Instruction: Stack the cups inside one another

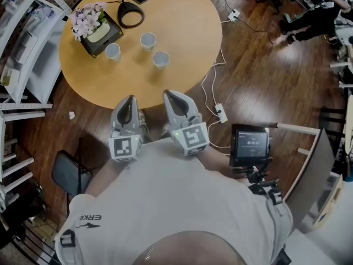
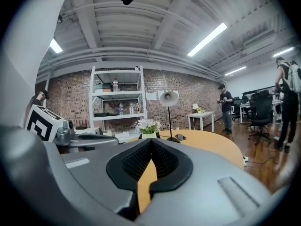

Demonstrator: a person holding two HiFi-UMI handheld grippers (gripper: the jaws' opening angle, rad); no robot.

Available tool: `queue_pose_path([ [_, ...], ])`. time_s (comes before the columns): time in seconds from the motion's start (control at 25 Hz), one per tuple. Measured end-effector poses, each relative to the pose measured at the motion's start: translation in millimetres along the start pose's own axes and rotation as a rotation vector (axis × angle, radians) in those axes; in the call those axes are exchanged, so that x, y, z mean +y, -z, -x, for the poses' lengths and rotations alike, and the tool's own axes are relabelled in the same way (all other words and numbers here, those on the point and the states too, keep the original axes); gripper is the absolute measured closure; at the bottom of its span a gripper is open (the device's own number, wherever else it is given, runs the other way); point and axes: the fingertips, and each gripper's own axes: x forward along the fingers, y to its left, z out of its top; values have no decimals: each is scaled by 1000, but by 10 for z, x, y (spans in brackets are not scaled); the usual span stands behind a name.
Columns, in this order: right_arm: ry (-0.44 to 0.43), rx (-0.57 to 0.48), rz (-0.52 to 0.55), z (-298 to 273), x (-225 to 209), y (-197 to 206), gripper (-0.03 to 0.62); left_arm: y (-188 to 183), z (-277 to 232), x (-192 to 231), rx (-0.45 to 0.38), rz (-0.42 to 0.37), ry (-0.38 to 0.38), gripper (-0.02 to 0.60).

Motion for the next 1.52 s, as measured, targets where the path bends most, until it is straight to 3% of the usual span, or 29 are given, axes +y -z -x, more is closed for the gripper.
queue_pose_path([
  [0.36,68,42,36,-690,98,-86,580,-50,-469,633,-12,24,72,580],
  [0.56,92,39,40,-1149,265,-149,580,-97,-667,1143,-26,33,83,580],
  [0.84,93,70,33,-1516,454,-163,580,-88,-805,1539,-38,40,95,580],
  [1.12,85,85,29,-1759,364,-169,580,-9,-974,1679,-26,36,84,580],
  [1.52,59,164,-13,-1922,244,128,580,310,-1240,1694,66,8,70,580],
])
